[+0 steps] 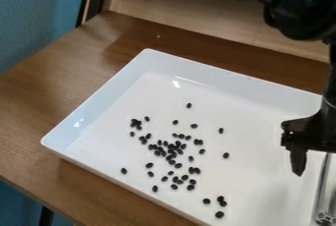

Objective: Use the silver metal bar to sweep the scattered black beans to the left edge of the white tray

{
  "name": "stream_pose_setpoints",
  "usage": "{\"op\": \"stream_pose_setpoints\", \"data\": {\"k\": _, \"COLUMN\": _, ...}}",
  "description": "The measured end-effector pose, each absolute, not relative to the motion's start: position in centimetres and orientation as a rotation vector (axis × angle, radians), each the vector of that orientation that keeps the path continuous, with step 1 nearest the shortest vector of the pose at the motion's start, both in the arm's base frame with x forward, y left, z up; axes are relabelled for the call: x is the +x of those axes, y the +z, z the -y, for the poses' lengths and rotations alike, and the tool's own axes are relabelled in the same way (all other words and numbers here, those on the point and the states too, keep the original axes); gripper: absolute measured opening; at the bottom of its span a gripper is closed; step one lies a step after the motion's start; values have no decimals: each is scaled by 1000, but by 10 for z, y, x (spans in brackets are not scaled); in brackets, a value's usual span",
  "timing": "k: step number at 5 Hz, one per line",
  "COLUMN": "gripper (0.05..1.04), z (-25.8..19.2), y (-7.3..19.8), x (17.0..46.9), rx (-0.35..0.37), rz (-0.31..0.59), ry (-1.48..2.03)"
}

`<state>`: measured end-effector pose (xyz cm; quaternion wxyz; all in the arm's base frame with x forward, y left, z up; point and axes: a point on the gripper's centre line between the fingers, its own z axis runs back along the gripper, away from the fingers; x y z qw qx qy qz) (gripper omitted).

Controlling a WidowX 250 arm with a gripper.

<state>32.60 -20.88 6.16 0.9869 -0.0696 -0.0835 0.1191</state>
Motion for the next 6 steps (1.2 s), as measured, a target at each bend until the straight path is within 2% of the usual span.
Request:
{"op": "stream_pose_setpoints", "data": {"k": 1, "gripper": 666, "z": 215, "y": 53, "x": 330, "rx": -136, "rz": 151, "ry": 252}}
{"op": "stream_pose_setpoints", "data": {"k": 2, "gripper": 412, "z": 233, "y": 38, "x": 321, "rx": -112, "rz": 136, "ry": 263}}
{"op": "stream_pose_setpoints", "data": {"k": 4, "gripper": 396, "z": 223, "y": 34, "x": 308, "rx": -107, "rz": 117, "ry": 267}}
{"op": "stream_pose_setpoints", "data": {"k": 6, "gripper": 396, "z": 187, "y": 32, "x": 300, "rx": -99, "rz": 96, "ry": 261}}
